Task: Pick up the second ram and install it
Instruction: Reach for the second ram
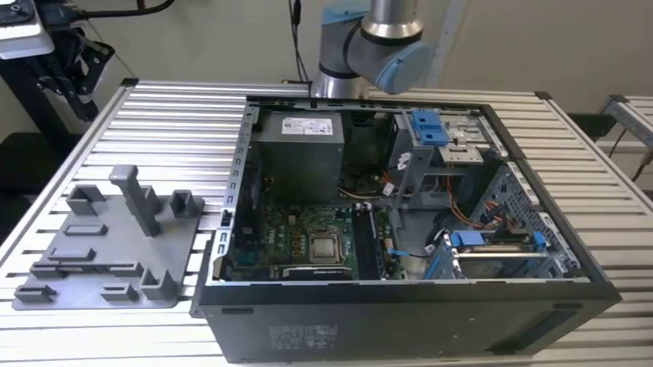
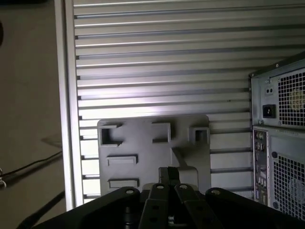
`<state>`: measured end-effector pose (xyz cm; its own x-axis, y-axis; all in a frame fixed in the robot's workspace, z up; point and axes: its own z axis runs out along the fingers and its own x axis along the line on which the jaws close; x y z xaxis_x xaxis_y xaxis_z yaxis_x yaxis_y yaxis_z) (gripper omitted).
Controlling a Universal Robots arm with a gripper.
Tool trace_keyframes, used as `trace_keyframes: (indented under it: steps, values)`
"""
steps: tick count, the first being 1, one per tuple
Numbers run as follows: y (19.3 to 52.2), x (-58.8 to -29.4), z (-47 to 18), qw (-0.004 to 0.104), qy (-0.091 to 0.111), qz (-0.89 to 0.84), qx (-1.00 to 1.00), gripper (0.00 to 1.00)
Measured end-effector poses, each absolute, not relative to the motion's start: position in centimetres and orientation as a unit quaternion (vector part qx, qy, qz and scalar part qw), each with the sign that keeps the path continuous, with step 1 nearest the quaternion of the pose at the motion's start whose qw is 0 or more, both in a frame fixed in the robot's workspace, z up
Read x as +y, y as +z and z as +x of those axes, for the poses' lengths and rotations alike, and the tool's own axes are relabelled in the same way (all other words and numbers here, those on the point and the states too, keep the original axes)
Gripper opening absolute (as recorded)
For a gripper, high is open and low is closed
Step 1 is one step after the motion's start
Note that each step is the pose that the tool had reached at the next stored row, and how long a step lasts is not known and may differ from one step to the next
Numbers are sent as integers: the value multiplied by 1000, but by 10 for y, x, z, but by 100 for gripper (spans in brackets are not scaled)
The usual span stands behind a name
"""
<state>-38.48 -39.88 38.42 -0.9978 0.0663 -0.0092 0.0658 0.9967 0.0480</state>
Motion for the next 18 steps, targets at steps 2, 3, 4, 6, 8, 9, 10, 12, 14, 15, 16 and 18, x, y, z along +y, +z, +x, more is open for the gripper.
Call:
trace_keyframes:
  steps: [2, 3, 4, 6, 8, 9, 10, 12, 14, 15, 16, 18]
  values:
    - [384, -399, -392, 5, 24, 33, 999, 11]
    - [384, -399, -395, 5, 24, 33, 999, 11]
    - [384, -399, -399, 5, 24, 33, 999, 11]
    - [384, -399, -403, 5, 24, 33, 999, 11]
    - [384, -399, -403, 5, 24, 33, 999, 11]
    - [384, -399, -403, 5, 24, 33, 999, 11]
    - [384, -399, -403, 5, 24, 33, 999, 11]
    - [384, -399, -403, 5, 24, 33, 999, 11]
    - [384, -400, -403, 5, 24, 33, 999, 11]
    - [384, -401, -404, 5, 24, 33, 999, 11]
    - [384, -403, -403, 5, 24, 33, 999, 11]
    - [384, -407, -403, 5, 24, 33, 999, 11]
